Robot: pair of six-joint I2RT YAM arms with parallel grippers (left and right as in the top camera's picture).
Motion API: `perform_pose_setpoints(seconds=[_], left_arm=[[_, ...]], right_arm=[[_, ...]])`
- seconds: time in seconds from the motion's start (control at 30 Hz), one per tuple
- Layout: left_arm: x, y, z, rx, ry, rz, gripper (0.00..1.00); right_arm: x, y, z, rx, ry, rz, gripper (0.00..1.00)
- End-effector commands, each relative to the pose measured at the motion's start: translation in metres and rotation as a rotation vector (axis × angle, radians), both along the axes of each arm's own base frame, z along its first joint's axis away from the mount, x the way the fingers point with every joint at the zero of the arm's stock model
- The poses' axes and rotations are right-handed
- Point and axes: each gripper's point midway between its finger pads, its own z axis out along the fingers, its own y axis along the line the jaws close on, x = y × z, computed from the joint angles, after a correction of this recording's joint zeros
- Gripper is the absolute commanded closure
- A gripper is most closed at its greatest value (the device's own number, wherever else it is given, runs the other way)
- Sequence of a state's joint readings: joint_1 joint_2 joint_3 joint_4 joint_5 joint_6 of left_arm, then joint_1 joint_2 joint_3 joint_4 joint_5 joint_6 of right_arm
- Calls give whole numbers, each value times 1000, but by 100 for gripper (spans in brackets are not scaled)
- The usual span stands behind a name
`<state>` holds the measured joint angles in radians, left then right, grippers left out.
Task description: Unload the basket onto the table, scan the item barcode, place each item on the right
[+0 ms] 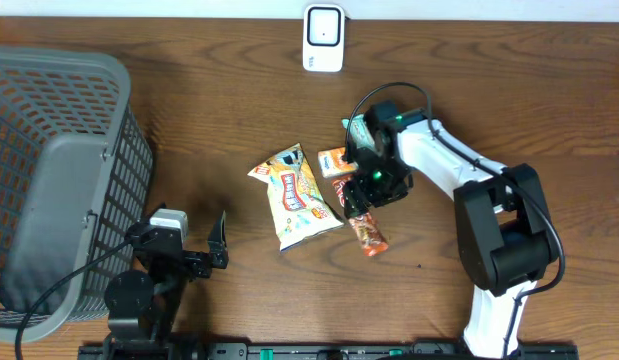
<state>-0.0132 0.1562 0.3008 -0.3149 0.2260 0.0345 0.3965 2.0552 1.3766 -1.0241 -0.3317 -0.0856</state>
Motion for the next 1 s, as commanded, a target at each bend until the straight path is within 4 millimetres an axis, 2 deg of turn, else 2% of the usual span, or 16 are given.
perform_pose_setpoints(seconds=[0.0, 0.17, 0.23, 0.3, 0.47, 0.53, 0.6, 0.63, 0.7, 0.8, 0.93, 0.97], left_arm=[[0, 2, -1, 15, -2, 6, 1], [0, 2, -1, 15, -2, 6, 1], [0, 2, -1, 15, -2, 6, 1], [0, 2, -1, 15, -2, 6, 1], [0, 2, -1, 15, -2, 6, 1], [0, 2, -1, 15, -2, 6, 1], [0, 2, -1, 15, -2, 6, 1], [0, 2, -1, 15, -2, 6, 1], [0, 2, -1, 15, -2, 6, 1], [0, 2, -1, 15, -2, 6, 1], [0, 2, -1, 15, -2, 6, 1], [0, 2, -1, 15, -2, 6, 1]], right_arm=[[-13, -35, -48, -257, 63, -31, 32], [-35, -39, -58, -271, 164, -28, 38], [-46, -32, -58, -227, 208, -37, 39], [-52, -27, -59, -210, 222, -33, 37], [-71, -23, -79, -223, 206, -5, 35], [-76, -23, -88, -227, 190, -13, 44], [-79, -21, -94, -230, 177, -17, 63], [-82, -22, -97, -237, 173, -15, 78], [-87, -26, -99, -273, 173, -24, 98], [-89, -27, -102, -290, 170, -39, 99], [-79, -24, -97, -280, 155, -47, 99], [-71, -23, -93, -284, 140, -51, 99]])
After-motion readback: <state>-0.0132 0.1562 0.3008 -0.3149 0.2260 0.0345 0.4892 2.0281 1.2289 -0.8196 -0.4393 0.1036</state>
